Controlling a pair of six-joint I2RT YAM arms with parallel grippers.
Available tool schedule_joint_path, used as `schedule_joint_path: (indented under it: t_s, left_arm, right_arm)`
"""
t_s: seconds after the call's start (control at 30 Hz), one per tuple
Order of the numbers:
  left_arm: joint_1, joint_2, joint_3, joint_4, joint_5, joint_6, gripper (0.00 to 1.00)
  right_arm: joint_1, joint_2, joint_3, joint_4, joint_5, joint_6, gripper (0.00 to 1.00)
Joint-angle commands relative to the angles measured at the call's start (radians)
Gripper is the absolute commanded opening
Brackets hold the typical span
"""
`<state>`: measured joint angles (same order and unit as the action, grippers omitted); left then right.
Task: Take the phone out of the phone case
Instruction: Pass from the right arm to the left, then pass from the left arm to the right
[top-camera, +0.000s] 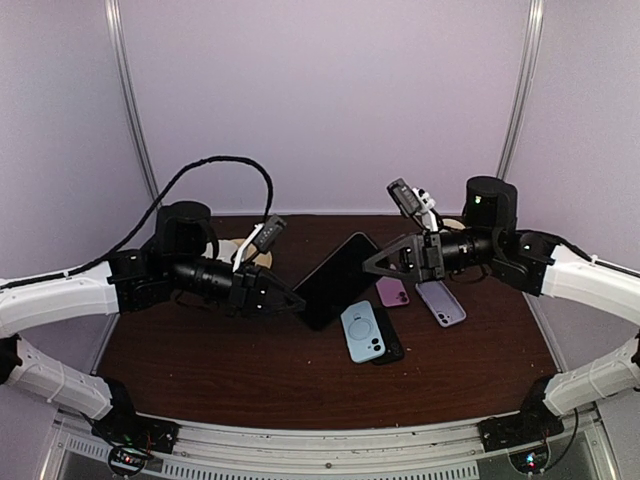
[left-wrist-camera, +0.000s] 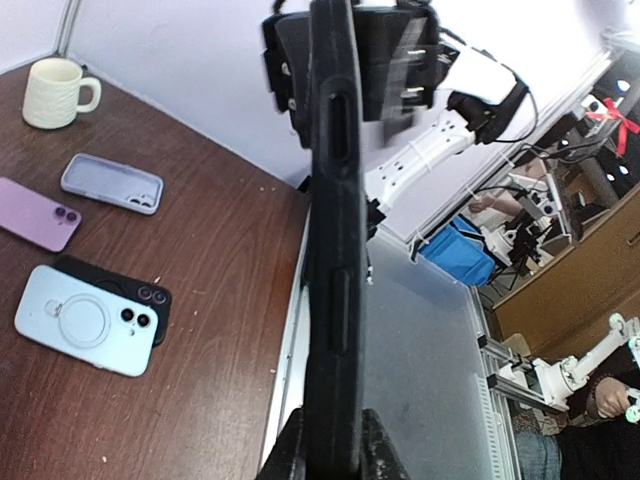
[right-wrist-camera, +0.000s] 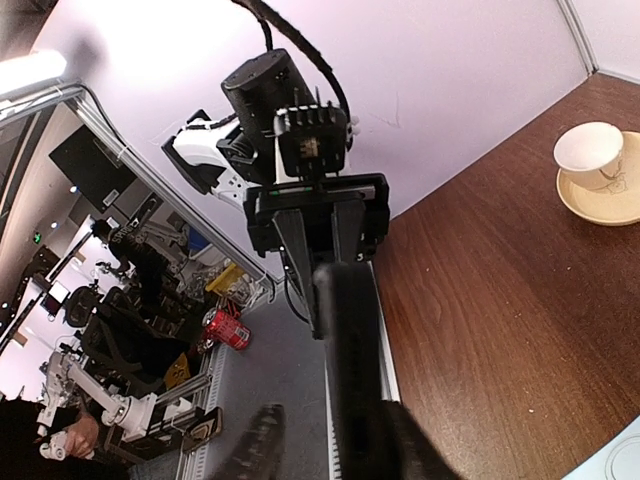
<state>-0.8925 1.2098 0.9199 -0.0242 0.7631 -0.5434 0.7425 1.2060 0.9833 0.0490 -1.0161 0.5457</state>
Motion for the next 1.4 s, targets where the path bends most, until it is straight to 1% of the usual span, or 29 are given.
schedule_joint_path:
  t_s: [0.0, 0.03, 0.07, 0.1, 0.13, 0.23, 0.33, 0.4, 0.5, 0.6, 0.67, 0.8, 0.93, 1.03, 1.07, 1.13, 1.2, 1.33, 1.37]
  left_arm:
    - [0.009, 0.026, 0.063, -0.115, -0.050, 0.089, 0.00]
    - [0.009, 0.033, 0.107, -0.180, -0.054, 0.132, 0.00]
    - [0.009, 0.039, 0.143, -0.251, -0.057, 0.171, 0.00]
    - [0.009, 0.047, 0.179, -0.316, -0.060, 0.215, 0.00]
    - [0.009, 0.056, 0.220, -0.385, -0.060, 0.256, 0.00]
    - [0.009, 0.101, 0.330, -0.565, -0.038, 0.366, 0.00]
    - [0.010, 0.155, 0.426, -0.718, 0.013, 0.462, 0.00]
    - [0.009, 0.187, 0.480, -0.791, 0.039, 0.511, 0.00]
    - [0.009, 0.219, 0.530, -0.861, 0.044, 0.575, 0.00]
    - [0.009, 0.244, 0.556, -0.891, 0.063, 0.603, 0.00]
    - [0.009, 0.261, 0.571, -0.907, 0.075, 0.612, 0.00]
    - [0.009, 0.287, 0.583, -0.924, 0.092, 0.624, 0.00]
    - [0.010, 0.299, 0.584, -0.925, 0.102, 0.630, 0.00]
    - [0.009, 0.307, 0.593, -0.938, 0.103, 0.644, 0.00]
    - [0.009, 0.309, 0.596, -0.944, 0.103, 0.648, 0.00]
    - [0.010, 0.316, 0.601, -0.953, 0.102, 0.653, 0.00]
    - [0.008, 0.317, 0.600, -0.953, 0.102, 0.658, 0.00]
    - [0.007, 0.324, 0.601, -0.965, 0.099, 0.673, 0.00]
    - [0.007, 0.326, 0.602, -0.970, 0.096, 0.678, 0.00]
  right_arm:
    - [0.007, -0.064, 0.044, -0.149, 0.038, -0.103, 0.78]
    - [0.007, -0.068, 0.068, -0.238, 0.064, -0.162, 0.89]
    - [0.007, -0.071, 0.090, -0.322, 0.092, -0.211, 0.95]
    - [0.007, -0.071, 0.112, -0.391, 0.120, -0.259, 0.98]
    - [0.007, -0.068, 0.134, -0.460, 0.146, -0.303, 0.99]
    - [0.007, -0.050, 0.183, -0.597, 0.187, -0.390, 0.99]
    - [0.009, -0.027, 0.208, -0.656, 0.197, -0.439, 0.99]
    - [0.012, -0.009, 0.220, -0.685, 0.197, -0.468, 0.99]
    - [0.015, 0.010, 0.231, -0.688, 0.163, -0.478, 0.99]
    - [0.029, 0.029, 0.235, -0.668, 0.105, -0.480, 0.94]
    - [0.040, 0.037, 0.234, -0.647, 0.080, -0.478, 0.89]
    - [0.058, 0.061, 0.234, -0.606, 0.050, -0.464, 0.75]
    - [0.089, 0.099, 0.235, -0.583, 0.030, -0.462, 0.64]
    - [0.111, 0.124, 0.239, -0.587, 0.029, -0.474, 0.51]
    - [0.116, 0.130, 0.241, -0.591, 0.030, -0.480, 0.48]
    - [0.123, 0.138, 0.249, -0.607, 0.030, -0.496, 0.39]
    - [0.124, 0.141, 0.253, -0.619, 0.036, -0.506, 0.29]
    - [0.126, 0.141, 0.255, -0.625, 0.025, -0.516, 0.04]
    - [0.126, 0.140, 0.253, -0.624, 0.020, -0.516, 0.00]
